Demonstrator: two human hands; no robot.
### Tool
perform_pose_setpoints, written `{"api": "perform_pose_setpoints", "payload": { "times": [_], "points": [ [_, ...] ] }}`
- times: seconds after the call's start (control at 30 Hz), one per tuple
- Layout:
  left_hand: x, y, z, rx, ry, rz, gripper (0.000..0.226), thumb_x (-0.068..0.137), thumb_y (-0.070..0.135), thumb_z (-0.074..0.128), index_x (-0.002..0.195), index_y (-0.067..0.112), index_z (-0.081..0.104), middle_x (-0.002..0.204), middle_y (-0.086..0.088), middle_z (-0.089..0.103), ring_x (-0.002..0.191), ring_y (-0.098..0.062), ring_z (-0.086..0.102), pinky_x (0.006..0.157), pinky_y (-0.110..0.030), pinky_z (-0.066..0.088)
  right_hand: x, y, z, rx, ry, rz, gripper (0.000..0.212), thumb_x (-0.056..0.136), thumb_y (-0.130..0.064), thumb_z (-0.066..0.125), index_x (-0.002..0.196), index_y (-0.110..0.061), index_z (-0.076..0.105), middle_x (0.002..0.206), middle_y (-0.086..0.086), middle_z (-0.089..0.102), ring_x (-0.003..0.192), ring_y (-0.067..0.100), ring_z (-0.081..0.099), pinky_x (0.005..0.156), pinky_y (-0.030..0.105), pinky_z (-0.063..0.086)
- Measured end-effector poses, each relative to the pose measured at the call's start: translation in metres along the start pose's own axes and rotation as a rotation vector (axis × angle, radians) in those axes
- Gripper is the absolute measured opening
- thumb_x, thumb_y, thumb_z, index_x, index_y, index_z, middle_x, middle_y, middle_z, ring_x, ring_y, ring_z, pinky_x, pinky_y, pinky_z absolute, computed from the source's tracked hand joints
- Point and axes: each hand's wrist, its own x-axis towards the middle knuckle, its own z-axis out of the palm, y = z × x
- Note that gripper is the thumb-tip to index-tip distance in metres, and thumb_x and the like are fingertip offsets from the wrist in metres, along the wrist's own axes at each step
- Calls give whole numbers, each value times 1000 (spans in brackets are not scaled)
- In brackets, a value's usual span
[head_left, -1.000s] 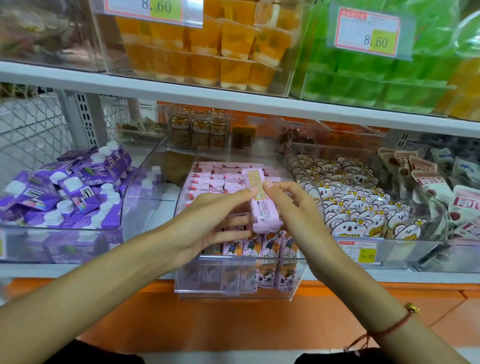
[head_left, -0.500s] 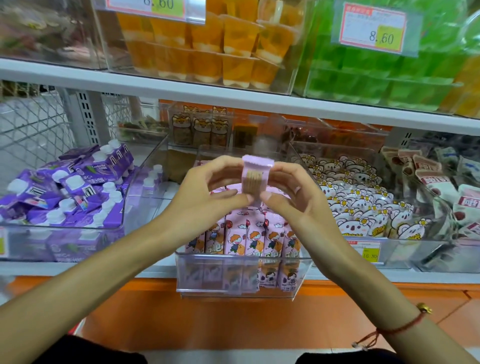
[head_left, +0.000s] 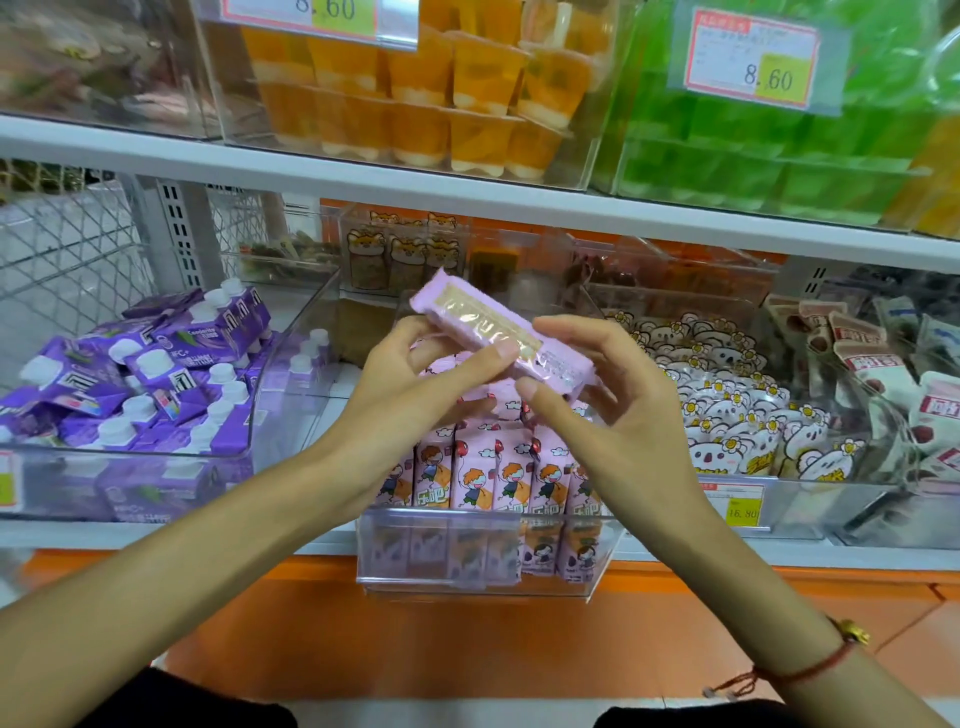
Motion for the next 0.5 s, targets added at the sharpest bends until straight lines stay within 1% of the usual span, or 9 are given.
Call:
{"api": "perform_pose_setpoints", "payload": {
  "times": [0.07,0.1,0.13,0.2,0.23,0.3,0.4,0.43,0.5],
  "points": [
    [1,-1,-3,60,65,43,79,64,36,76,135,29,41,131,11,58,117,-9,59,93,-30,52,2,-1,-3,51,45,10,34,85,-9,70,113,-24,59,110,-3,65,101,8,63,82,17,51],
    [1,1,-4,105,76,86,80,64,36,76,135,35,40,135,15,53,122,-4,54,96,-29,50,3,-2,-6,98,78,31,35,84,-10,70,114,-23,57,110,0,65,99,7,64,80,16,50],
    [1,2,-4,146,59,137,77,66,35,76,135,36,41,136,17,51,122,1,51,95,-24,49,4,-2,-8,159,122,68,38,83,-12,71,115,-22,55,110,3,66,97,7,66,79,16,51],
    [-1,2,-3,206,-19,215,65,70,25,77,130,29,51,128,18,58,117,6,54,89,-14,49,7,0,-13,278,228,170,45,80,-20,71,120,-19,51,105,4,70,94,10,68,76,17,52],
    [-2,2,-1,241,-52,237,57,73,19,77,125,28,55,122,19,61,113,5,57,85,-14,50,8,1,-15,328,278,221,47,80,-22,71,122,-17,49,99,1,72,90,10,69,73,17,52],
    [-3,-1,3,313,-78,287,46,77,11,76,116,31,61,113,23,64,103,2,63,78,-15,52,11,3,-17,405,341,284,47,82,-23,69,123,-11,50,87,-2,73,80,9,69,67,15,52],
    [-4,-4,6,385,-25,377,39,80,10,75,106,36,64,103,28,65,88,5,64,67,-10,49,12,6,-18,415,332,314,46,82,-28,67,121,-7,53,86,-1,72,75,7,67,66,16,52],
    [-3,-4,5,388,-1,395,37,79,12,75,104,37,65,102,27,66,86,5,64,66,-9,48,12,8,-19,399,320,326,45,82,-31,65,119,-8,54,88,-1,72,77,7,66,67,17,53],
    [-1,-4,2,387,62,416,32,78,20,76,102,38,65,101,21,69,85,3,66,64,-8,48,13,12,-22,326,308,344,35,86,-32,62,114,-11,58,93,0,69,83,8,64,69,15,52]
  ]
}}
